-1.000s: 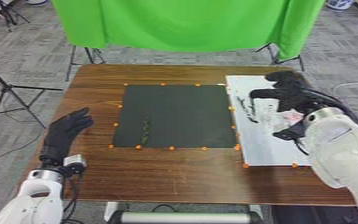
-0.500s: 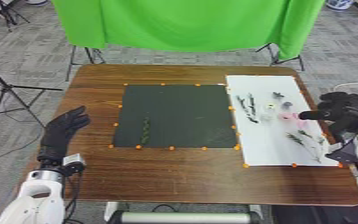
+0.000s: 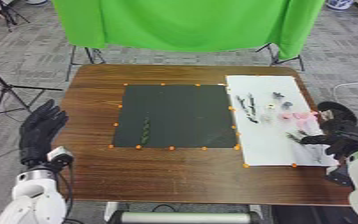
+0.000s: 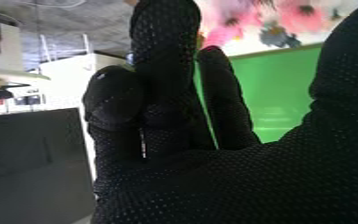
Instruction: Arrange flowers
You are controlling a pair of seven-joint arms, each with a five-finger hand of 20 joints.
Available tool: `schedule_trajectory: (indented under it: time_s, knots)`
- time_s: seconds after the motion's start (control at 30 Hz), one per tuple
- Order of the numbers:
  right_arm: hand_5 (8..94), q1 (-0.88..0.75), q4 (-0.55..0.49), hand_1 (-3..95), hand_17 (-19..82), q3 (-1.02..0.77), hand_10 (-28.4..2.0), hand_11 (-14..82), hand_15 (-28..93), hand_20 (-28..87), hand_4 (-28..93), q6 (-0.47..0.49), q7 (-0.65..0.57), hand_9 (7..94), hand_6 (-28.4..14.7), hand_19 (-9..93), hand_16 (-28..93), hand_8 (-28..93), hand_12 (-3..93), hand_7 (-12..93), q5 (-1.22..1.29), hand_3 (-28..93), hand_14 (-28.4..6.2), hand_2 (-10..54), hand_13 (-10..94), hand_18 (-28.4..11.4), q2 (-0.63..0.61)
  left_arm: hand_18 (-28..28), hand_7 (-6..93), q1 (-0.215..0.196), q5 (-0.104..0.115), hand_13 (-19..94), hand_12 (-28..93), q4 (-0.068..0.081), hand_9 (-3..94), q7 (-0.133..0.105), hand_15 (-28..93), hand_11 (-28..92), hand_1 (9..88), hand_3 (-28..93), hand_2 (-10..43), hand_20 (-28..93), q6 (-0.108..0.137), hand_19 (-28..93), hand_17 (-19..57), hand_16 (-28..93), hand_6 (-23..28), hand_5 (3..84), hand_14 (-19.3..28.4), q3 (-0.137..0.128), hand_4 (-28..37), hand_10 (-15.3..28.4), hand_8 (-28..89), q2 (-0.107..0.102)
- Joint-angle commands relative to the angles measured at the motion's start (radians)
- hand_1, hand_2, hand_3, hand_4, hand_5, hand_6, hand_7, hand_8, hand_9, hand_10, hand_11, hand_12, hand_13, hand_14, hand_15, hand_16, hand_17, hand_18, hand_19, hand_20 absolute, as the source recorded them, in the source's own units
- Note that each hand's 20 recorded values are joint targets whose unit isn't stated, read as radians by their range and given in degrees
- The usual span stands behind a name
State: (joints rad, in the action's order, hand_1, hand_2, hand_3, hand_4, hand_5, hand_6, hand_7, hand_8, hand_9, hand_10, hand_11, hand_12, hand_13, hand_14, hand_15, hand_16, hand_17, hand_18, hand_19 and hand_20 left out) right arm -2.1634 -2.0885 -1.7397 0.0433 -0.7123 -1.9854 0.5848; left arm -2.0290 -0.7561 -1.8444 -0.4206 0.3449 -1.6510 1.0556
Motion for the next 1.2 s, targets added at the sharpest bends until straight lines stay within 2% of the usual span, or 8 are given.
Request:
schedule_trajectory:
  time_s: [0.03,0.23,0.47,0.6,0.77,0.97,1.0,1.2]
  knots:
    - [46.3,-0.008,0.042,27.6,59,0.044,-19.1,8.9,52,30,-20,-0.017,-0.034,59.3,-3.8,87,25,-6,16.6,11,-0.027,63,-7.4,-9.5,83,-12.3,0.011,11.4,22.5,-0.014,0.002,42,9,-0.016,41.3,0.009,22,23,59.9,66,6.7,38,0.005,8,28.1,-3,0.5,47.1,12.2,-0.008,-12.5,12.3,-11,0.009]
    - [52.7,0.012,0.073,34.9,62,0.103,-15.7,15.5,51,29,-20,-0.083,-0.035,70.6,-1.9,89,26,-8,17.4,15,-0.045,63,-5.7,-9.5,87,-10.8,0.006,11.3,23.4,-0.016,-0.001,41,9,-0.018,43.5,0.018,23,24,57.1,67,4.8,39,0.002,7,26.3,-3,0.0,48.7,12.3,-0.006,-12.4,12.3,-11,0.011]
    - [64.2,0.022,0.099,42.6,67,0.154,-12.4,23.1,50,29,-22,-0.294,-0.021,84.5,-0.2,91,28,-10,19.1,21,-0.101,65,-3.5,-9.5,92,-9.3,-0.001,11.0,23.7,-0.015,-0.001,41,9,-0.014,43.7,0.026,23,25,54.1,68,1.8,38,-0.011,6,25.4,-3,0.0,48.9,12.4,-0.014,-12.7,12.3,-12,0.011]
    - [71.6,0.038,0.11,50.3,69,0.177,-11.0,25.6,53,30,-21,-0.39,-0.012,88.6,-1.0,93,28,7,20.6,24,-0.124,58,-2.8,-9.5,94,-9.2,-0.004,11.0,23.6,-0.012,0.0,40,9,-0.008,43.6,0.033,23,25,52.1,69,0.5,37,-0.017,5,25.0,-3,0.0,48.8,12.4,-0.015,-12.8,12.2,-12,0.012]
    - [77.5,0.031,0.099,54.5,70,0.172,-10.6,29.5,56,33,-20,-0.421,-0.007,91.2,-1.4,93,27,11,22.1,30,-0.109,60,-2.3,-9.5,94,-9.3,-0.005,11.1,23.3,-0.005,-0.004,40,9,-0.005,43.5,0.044,24,24,50.4,69,-0.6,37,-0.029,5,24.3,-3,0.1,48.9,12.7,-0.008,-12.8,12.4,-12,0.012]
    - [78.6,0.032,0.038,55.3,71,0.126,-10.7,30.6,58,35,-20,-0.418,-0.004,92.1,-1.8,93,27,10,22.4,30,-0.065,61,-2.1,-9.5,94,-9.2,0.003,11.2,22.8,-0.007,-0.003,39,9,-0.007,43.2,0.047,24,24,49.0,70,-1.1,36,-0.03,6,23.5,-3,0.2,48.8,12.9,-0.009,-13.1,12.4,-11,0.007]
    - [78.9,0.035,0.024,55.2,71,0.118,-10.7,30.5,58,35,-19,-0.42,-0.004,92.3,-1.9,93,26,10,22.4,30,-0.058,61,-2.1,-9.5,94,-9.1,0.005,11.2,22.7,-0.008,-0.003,39,9,-0.005,43.2,0.05,24,24,48.7,70,-1.3,36,-0.038,6,23.4,-3,0.2,48.8,12.9,-0.015,-13.1,12.4,-11,0.008]
    - [79.5,0.156,-0.053,55.8,72,0.179,-10.8,30.4,58,35,-19,-0.425,0.002,92.9,-2.3,93,26,10,22.3,30,0.002,61,-1.7,-9.5,94,-8.5,0.022,11.2,22.6,-0.013,-0.006,39,9,-0.009,43.0,0.063,23,24,47.9,70,-1.8,35,-0.043,7,22.5,-3,0.2,48.9,12.9,-0.022,-13.1,12.3,-11,0.004]
